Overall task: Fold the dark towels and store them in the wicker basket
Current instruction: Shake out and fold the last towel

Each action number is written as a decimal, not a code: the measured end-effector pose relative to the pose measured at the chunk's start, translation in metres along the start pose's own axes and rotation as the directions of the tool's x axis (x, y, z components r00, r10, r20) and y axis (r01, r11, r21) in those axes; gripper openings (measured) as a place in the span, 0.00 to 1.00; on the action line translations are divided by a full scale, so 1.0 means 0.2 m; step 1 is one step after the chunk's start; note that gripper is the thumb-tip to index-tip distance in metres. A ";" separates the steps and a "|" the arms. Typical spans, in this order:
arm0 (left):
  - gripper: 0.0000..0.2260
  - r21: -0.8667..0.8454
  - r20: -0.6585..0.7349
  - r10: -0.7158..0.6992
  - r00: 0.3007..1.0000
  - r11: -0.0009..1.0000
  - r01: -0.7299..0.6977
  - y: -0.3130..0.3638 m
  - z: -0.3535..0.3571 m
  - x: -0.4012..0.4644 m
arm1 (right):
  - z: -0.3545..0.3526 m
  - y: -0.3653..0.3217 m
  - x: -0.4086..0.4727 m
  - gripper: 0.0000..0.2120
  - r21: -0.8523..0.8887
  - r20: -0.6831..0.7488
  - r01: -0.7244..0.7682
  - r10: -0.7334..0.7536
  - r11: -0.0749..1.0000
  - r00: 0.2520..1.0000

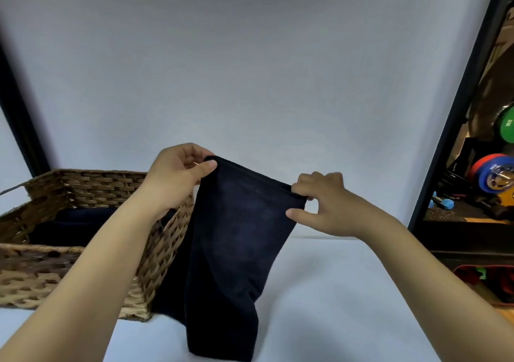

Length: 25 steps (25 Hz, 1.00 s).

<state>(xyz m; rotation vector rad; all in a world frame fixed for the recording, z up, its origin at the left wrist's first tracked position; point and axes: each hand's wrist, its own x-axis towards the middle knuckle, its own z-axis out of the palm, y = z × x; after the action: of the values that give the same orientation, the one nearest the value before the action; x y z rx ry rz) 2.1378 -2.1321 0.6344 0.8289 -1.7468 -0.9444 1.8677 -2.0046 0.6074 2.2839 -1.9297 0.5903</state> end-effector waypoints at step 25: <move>0.02 0.223 -0.022 0.127 0.992 0.968 -0.119 0.23 0.11 0.03 | -0.29 0.04 0.03 0.09 0.448 -0.301 -0.132 0.288 0.884 0.909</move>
<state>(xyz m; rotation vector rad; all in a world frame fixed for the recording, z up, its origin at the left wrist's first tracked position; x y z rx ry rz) 2.1099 -2.1099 0.6724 0.8625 -1.8717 -0.6565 1.8481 -1.9936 0.6620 1.9703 -2.0232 1.4695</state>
